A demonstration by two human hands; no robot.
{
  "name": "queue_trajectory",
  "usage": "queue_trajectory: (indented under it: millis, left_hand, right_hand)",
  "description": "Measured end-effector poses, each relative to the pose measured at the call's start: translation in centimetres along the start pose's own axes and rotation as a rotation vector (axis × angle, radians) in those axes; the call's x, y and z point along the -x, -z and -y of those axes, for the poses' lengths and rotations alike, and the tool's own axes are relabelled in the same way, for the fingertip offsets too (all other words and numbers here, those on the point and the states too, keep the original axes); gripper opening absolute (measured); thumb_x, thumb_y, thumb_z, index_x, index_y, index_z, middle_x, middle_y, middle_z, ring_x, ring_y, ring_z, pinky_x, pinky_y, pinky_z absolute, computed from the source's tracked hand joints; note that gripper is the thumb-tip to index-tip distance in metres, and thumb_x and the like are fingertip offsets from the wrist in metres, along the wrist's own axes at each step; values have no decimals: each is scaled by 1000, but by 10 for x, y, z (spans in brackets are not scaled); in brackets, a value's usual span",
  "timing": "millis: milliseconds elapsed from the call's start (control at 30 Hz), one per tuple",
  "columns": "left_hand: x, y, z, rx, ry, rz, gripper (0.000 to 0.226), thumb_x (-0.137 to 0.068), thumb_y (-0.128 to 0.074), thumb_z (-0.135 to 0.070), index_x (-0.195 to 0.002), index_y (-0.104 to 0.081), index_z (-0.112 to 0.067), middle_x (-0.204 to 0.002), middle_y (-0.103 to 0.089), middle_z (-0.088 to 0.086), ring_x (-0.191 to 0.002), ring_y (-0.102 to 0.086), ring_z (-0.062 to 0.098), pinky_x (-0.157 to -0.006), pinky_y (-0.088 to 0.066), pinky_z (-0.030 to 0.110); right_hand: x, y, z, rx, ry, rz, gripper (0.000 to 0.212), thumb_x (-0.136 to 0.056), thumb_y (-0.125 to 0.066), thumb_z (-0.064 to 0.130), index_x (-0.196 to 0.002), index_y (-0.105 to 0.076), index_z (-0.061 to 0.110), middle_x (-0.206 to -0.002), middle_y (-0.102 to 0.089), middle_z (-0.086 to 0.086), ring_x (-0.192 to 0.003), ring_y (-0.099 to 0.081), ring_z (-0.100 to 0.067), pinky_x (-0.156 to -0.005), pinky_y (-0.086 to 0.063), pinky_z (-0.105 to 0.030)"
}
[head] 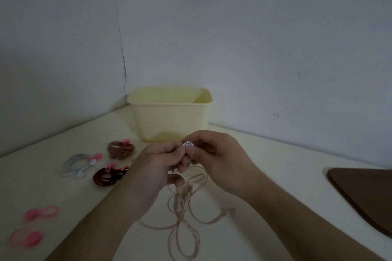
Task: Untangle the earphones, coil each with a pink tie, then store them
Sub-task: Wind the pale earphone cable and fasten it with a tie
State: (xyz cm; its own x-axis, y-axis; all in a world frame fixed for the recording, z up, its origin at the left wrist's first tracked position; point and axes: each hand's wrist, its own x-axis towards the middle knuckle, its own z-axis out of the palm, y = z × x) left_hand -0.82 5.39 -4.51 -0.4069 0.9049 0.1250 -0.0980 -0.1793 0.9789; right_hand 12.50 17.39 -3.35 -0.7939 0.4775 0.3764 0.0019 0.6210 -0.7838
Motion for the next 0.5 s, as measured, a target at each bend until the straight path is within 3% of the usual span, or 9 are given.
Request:
queue_trajectory:
  millis: [167, 333, 500]
  left_hand:
    - [1, 1, -4, -38, 76, 19, 27, -101, -54, -7, -91, -79, -9, -79, -56, 8, -69, -54, 15, -53, -43, 30]
    - [-2, -3, -4, 10, 135, -29, 28, -99, -55, -5, -89, -80, -8, -75, -60, 7, -65, -56, 14, -50, -44, 28]
    - [-3, -6, 0, -55, 142, -51, 27, -100, -53, -4, -91, -77, -6, -72, -58, 5, -65, -54, 13, -50, -42, 28]
  right_hand:
    - [3, -3, -3, 5, -10, -70, 10, -102, -67, 15, -93, -68, 19, -77, -78, 6, -76, -72, -11, -83, -60, -46]
    - [2, -6, -9, -61, -16, -66, 9, -100, -68, 15, -92, -65, 16, -79, -77, -4, -77, -71, -30, -76, -60, -54]
    - [0, -9, -17, -109, -16, -50, 9, -100, -67, 15, -92, -62, 14, -79, -78, -7, -80, -71, -34, -74, -60, -54]
